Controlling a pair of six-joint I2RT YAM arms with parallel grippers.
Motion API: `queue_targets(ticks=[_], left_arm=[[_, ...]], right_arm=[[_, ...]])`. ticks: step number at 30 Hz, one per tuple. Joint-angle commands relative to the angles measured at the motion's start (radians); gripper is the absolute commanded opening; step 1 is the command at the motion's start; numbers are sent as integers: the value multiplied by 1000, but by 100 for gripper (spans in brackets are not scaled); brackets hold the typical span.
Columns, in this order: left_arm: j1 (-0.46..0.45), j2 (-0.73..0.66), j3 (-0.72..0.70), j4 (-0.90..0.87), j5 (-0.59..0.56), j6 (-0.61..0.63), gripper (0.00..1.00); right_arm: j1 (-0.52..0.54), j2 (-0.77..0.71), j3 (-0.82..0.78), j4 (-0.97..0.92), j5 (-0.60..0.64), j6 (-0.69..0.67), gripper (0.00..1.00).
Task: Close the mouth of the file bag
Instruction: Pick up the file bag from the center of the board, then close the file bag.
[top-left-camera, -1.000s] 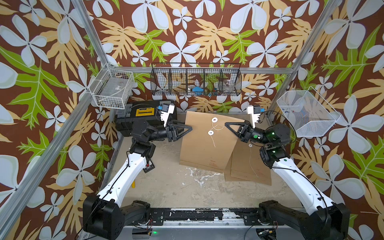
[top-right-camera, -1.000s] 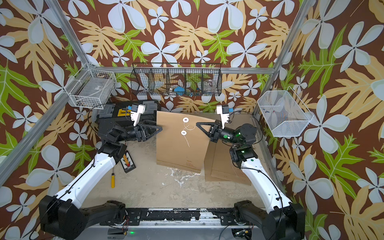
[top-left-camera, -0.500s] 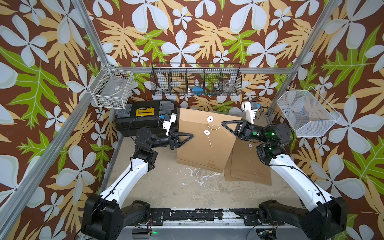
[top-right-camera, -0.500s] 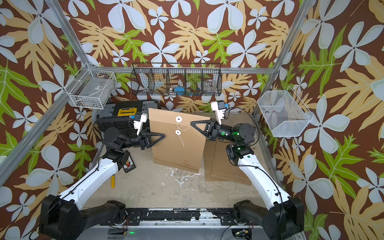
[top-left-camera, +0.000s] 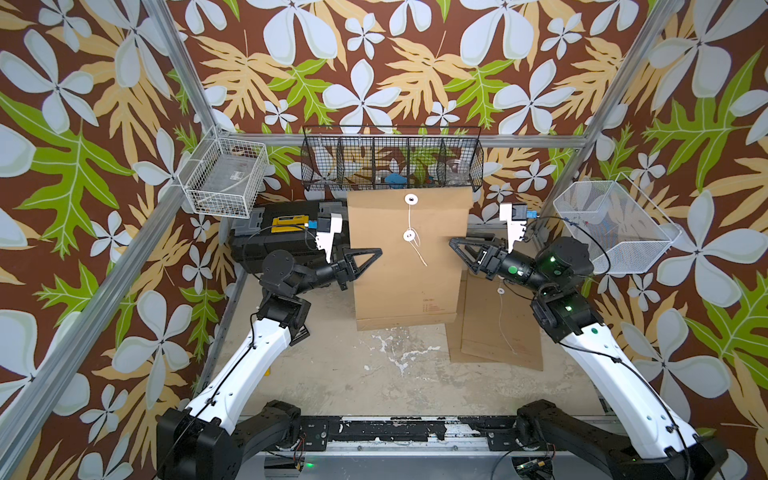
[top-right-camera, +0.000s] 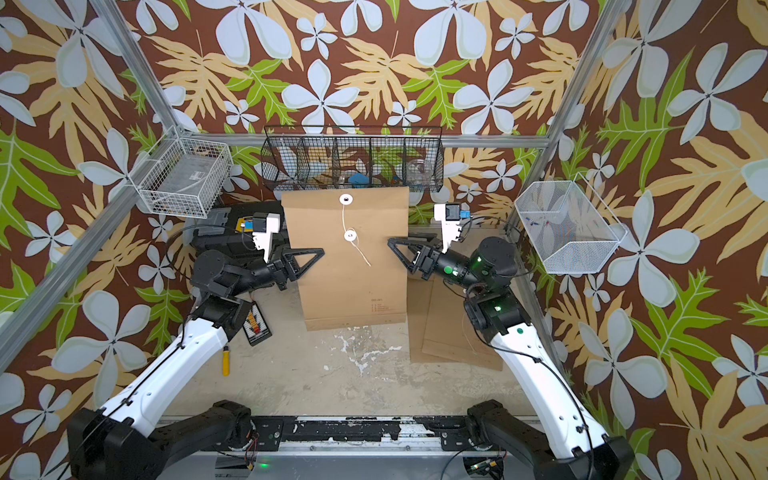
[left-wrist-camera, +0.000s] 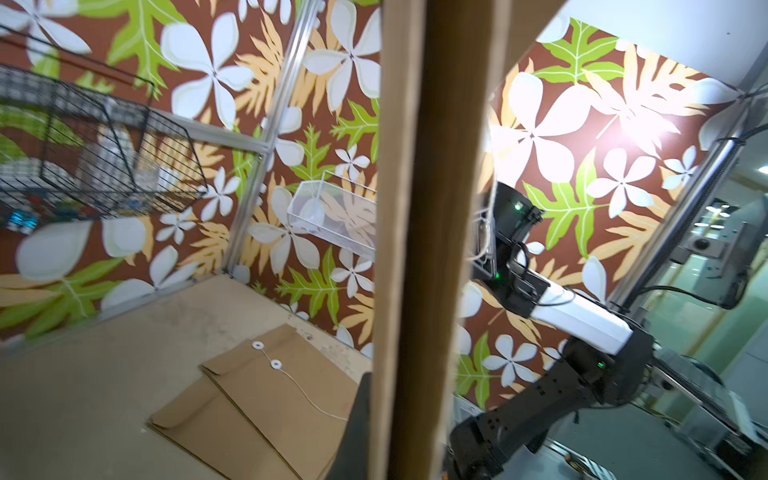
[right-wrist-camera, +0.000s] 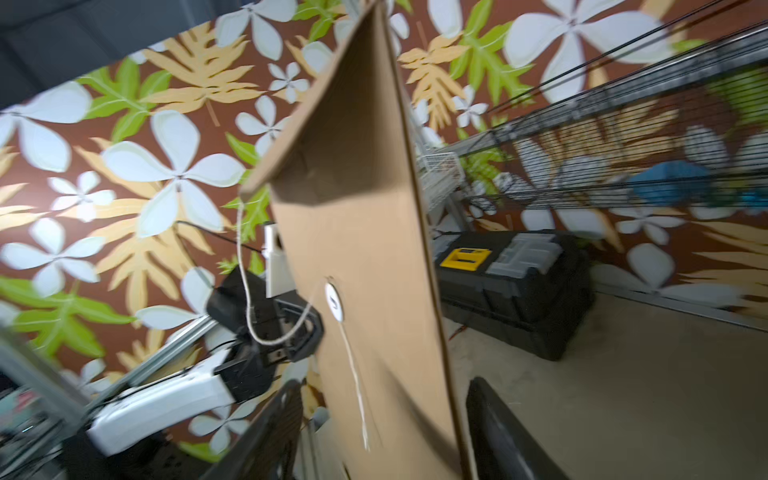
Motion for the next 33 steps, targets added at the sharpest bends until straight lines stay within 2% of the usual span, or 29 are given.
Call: queue_targets(ticks=[1,4,8,10,16,20,33], left_arm=[[3,-2,18,-57,-75,35,0],[1,10,20,-34,-71,-11,0],[-5,13,31,-38,-53,-37,0],[-15,10,39,-58,-42,-34,0],[-58,-15,64,-177,-10,44,0],[-74,-20,63,-184,15,50,0],[-99,-17,59,-193,27,67,0]], right_arm=[[9,-63,-49,-179,300,-208,57],[127,-68,-63,-187,337,-293,47],[356,-8,-39,-191,513,-438,45],[400,46,-14,-197,563,-479,45],[410,109,25,-153,618,-513,47],[410,132,55,-159,625,-535,46],[422,178,95,-113,609,-532,27]])
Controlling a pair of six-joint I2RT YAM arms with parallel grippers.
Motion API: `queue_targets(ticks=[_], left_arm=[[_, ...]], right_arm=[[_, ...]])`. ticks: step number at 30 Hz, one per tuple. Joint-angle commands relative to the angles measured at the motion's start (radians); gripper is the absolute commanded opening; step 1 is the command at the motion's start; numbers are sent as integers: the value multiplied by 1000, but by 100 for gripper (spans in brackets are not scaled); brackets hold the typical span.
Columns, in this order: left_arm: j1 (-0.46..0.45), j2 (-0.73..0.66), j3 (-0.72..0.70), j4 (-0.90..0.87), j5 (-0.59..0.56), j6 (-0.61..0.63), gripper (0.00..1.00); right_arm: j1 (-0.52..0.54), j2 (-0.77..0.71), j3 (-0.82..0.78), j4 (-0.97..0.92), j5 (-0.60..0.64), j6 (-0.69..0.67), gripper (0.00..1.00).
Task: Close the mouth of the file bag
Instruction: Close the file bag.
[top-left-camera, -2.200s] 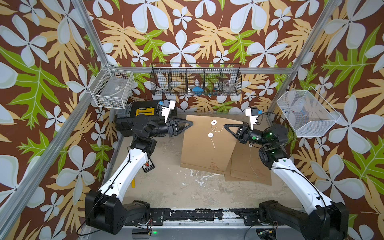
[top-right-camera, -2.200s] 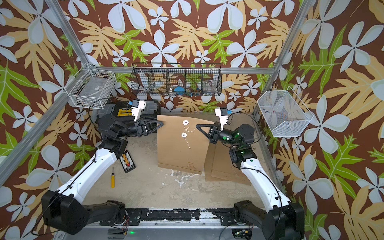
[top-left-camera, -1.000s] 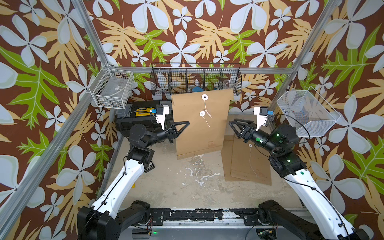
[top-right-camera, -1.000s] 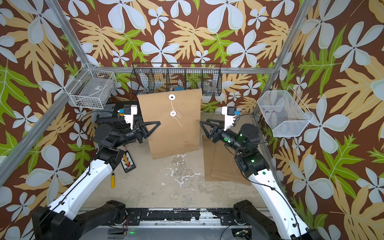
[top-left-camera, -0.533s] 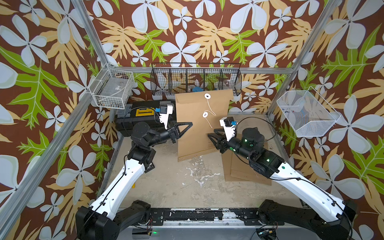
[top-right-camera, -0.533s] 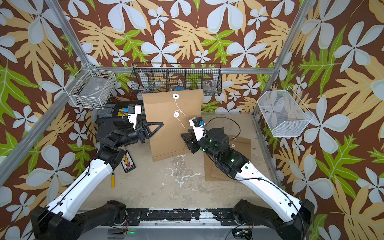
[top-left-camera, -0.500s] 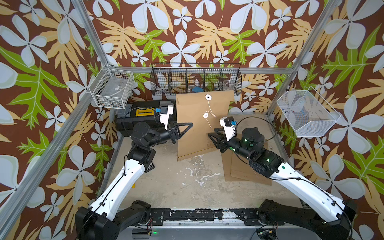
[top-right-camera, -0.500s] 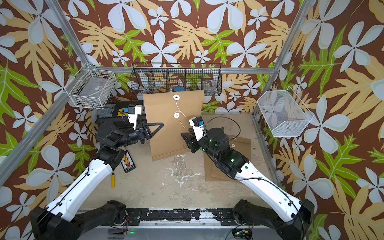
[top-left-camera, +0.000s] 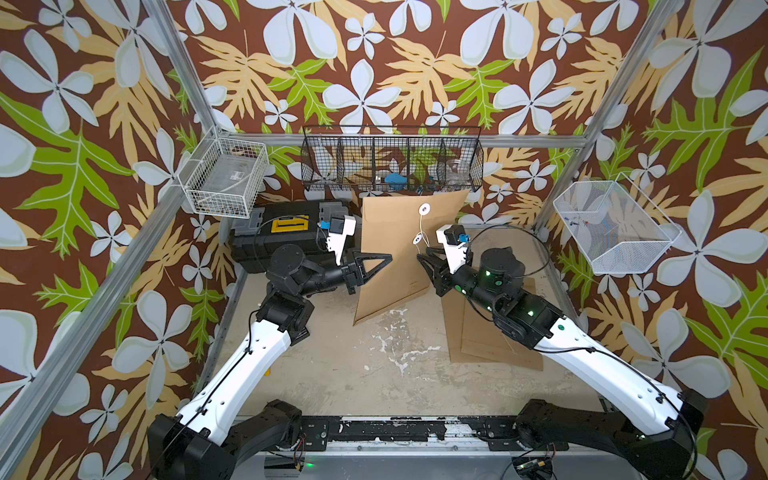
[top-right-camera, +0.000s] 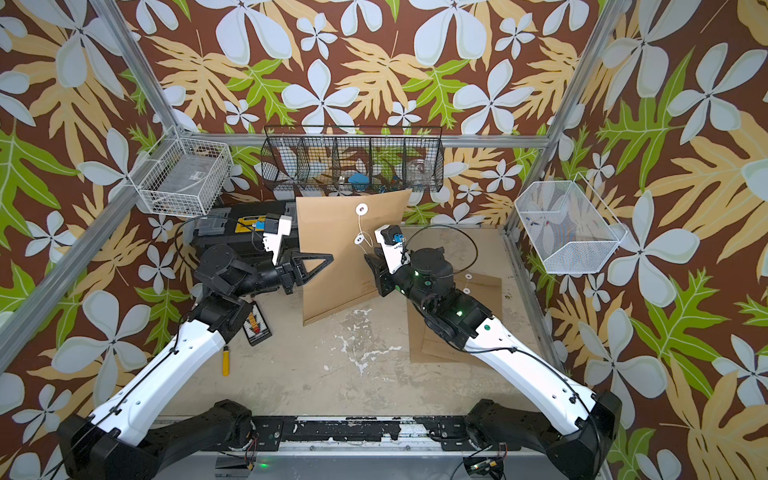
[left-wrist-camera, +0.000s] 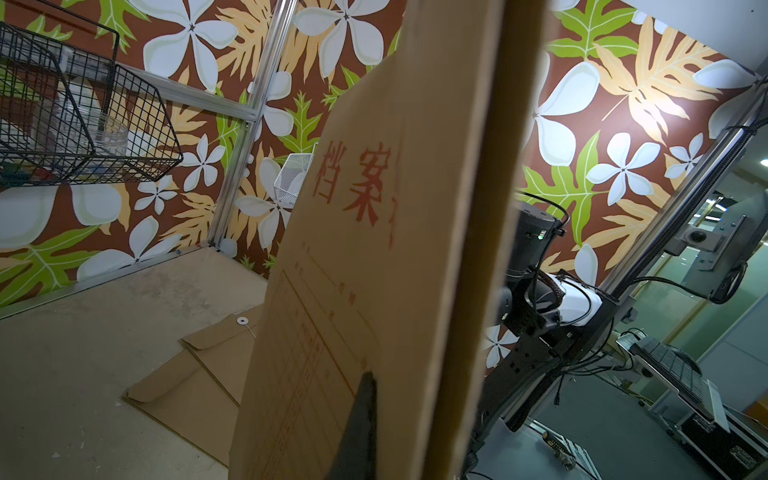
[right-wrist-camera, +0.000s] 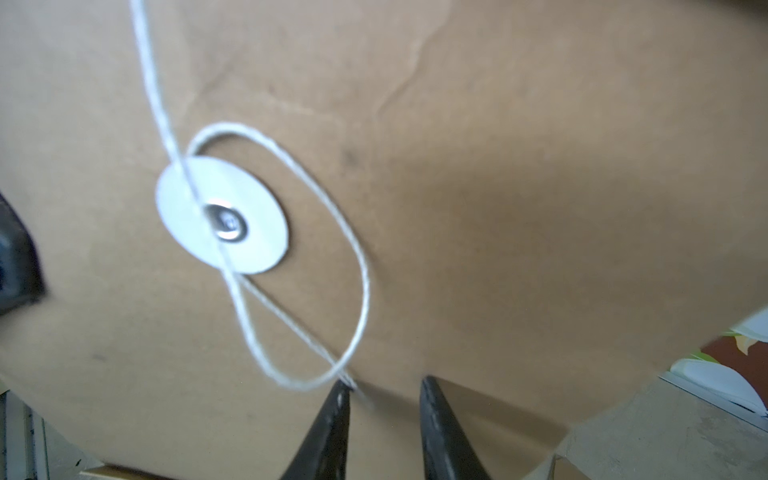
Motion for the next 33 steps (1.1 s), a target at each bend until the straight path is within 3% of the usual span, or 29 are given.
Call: queue_targets(ticks=[1,6,13,24,33], left_arm=[[-3,2,4,15,24,10,0],[-3,3,4,15,16,12,0],[-3,4,7,-5,-1,34,0],[-3,5,-3,-12,-70,92,0],[-1,7,6,12,-101,63,0]], right_arm=[[9,12,17,55,-8,2,25],[43,30,32,75,-28,-6,21],[73,46,34,70,-63,-15,1],[190,7,-24,61,-169,19,0],[198,-14,-129,95,-178,64,0]])
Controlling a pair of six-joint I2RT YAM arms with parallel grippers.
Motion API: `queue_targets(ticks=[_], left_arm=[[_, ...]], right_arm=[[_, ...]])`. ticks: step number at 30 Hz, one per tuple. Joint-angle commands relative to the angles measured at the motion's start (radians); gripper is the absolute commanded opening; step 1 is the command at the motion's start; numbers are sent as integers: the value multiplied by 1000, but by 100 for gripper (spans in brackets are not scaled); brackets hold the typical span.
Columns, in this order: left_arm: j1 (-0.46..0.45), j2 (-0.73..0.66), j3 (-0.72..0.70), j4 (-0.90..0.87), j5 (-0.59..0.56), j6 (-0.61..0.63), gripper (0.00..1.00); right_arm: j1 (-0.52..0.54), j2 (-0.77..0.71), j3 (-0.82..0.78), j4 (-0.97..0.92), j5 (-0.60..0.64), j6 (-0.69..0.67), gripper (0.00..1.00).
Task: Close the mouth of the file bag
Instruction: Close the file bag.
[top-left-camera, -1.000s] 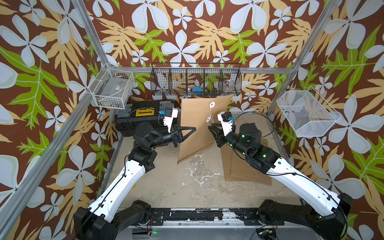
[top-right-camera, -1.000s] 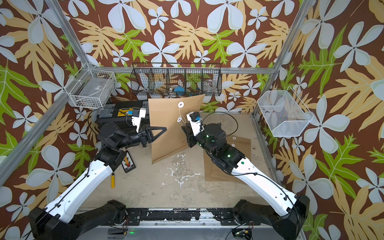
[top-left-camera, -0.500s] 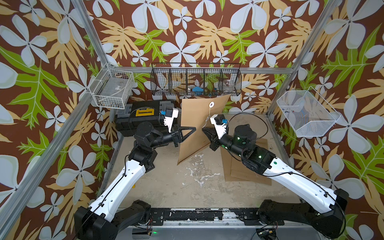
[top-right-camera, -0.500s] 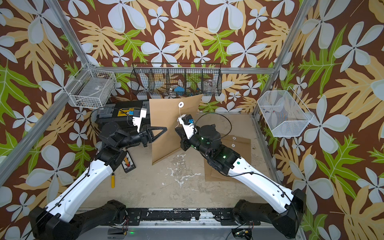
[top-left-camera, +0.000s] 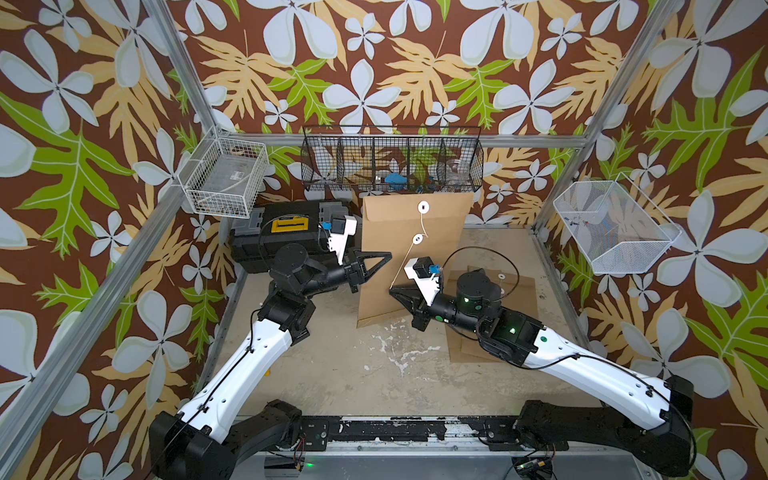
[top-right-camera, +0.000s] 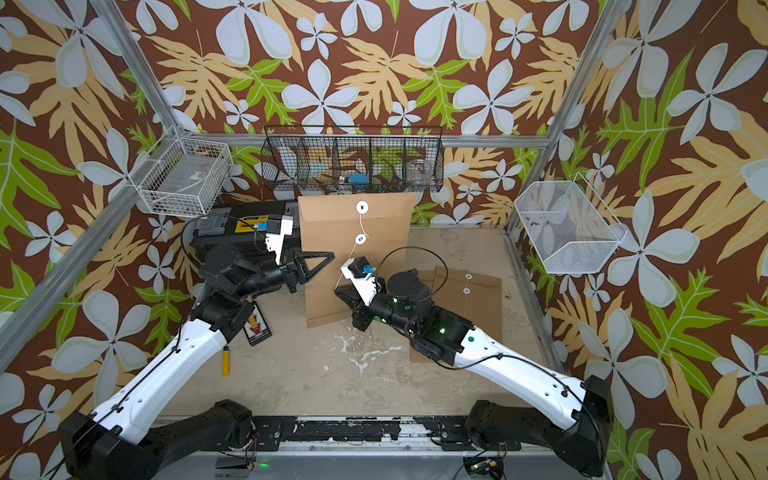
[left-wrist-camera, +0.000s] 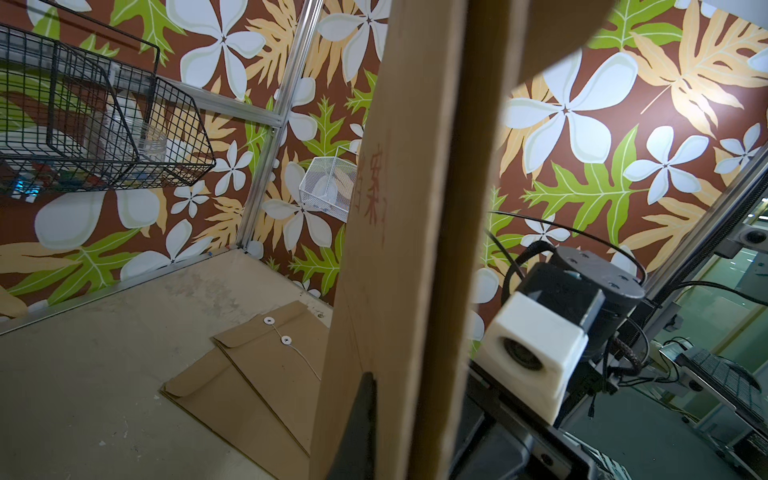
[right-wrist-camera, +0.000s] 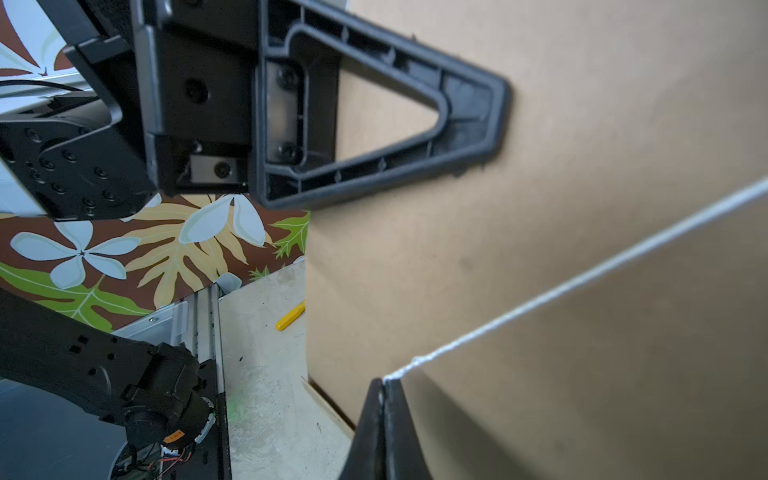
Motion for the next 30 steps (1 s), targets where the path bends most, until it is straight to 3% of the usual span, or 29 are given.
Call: queue_targets(ticks=[1,18,22,30], left_arm=[[2,-2,12,39,-27,-3,0],[26,0,11,87,-40,-47,0],[28,-3,17,93,-22,-58,0],[29,-5,36,90,9,-63,0]], right_arm=[[0,-11,-27,38,-18,18,0],[-6,-50,-145,62,22,27,0],[-36,-70,-150,57,15,38,28],[-166,-123,-165,102,-148,91,48]])
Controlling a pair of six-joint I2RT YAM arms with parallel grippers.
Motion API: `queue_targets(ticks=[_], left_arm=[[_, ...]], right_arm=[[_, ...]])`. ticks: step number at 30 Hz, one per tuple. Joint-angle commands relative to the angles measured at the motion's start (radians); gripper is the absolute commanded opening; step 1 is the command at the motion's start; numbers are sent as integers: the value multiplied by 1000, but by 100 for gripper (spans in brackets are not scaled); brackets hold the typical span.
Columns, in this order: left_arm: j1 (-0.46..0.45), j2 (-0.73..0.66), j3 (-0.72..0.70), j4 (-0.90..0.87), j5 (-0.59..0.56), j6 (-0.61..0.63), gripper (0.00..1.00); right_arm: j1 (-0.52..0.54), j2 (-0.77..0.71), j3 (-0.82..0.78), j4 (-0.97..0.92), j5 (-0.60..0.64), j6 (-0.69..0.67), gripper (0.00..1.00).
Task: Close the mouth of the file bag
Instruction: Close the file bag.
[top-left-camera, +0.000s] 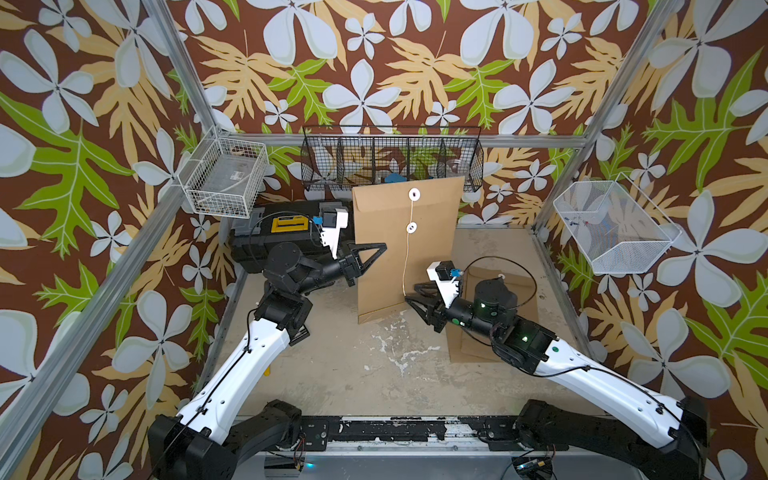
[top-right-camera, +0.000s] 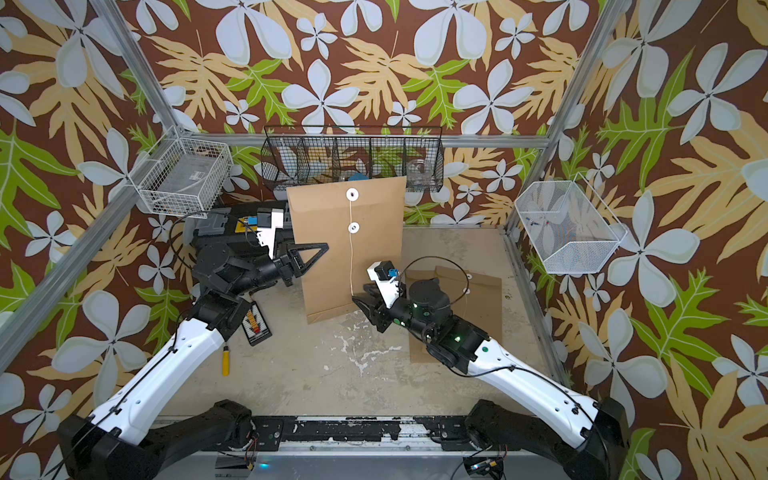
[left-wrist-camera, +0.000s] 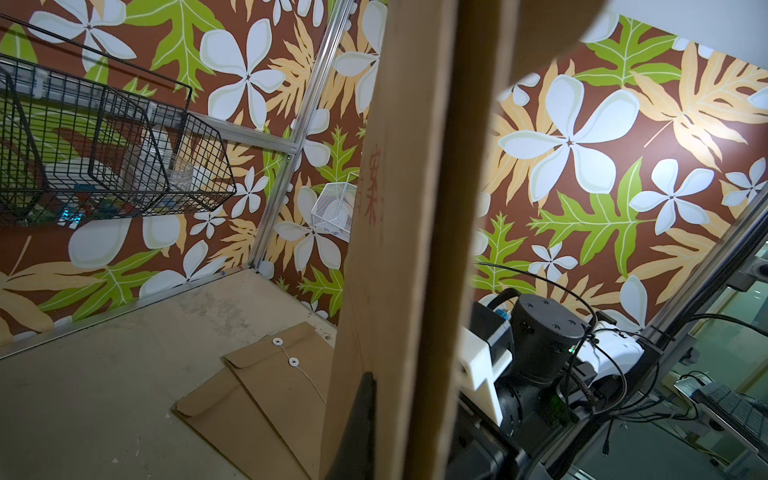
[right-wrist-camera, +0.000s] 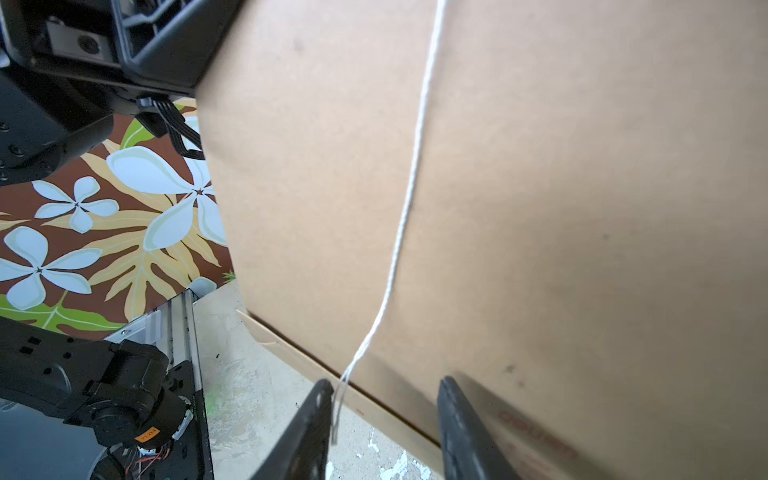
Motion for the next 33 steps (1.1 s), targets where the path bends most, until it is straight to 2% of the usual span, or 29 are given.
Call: queue_targets(ticks=[1,3,6,13,19,24,28,33], left_arm=[[2,-2,15,54,32,-18,0],[2,-3,15,59,35,-21,0],[1,-2,16,57,39,-20,0],[2,-10,12,66,47,-19,0],[1,-27,-1,53,49,58,0],[1,-23,0,43,47,114,0],[8,-21,26,-2,10,180,0],[10,-3,17,31,10,171,0]], right_arm=[[-34,5,5,55,-114,44,49],[-45,13,10,78,-171,51,53],[-53,29,17,99,-154,74,55],[-63,120,67,162,-246,197,54],[-127,169,36,337,-506,466,55],[-165,181,-9,432,-608,596,59],[-222,167,-48,434,-669,614,60],[-329,127,-109,414,-739,604,59]])
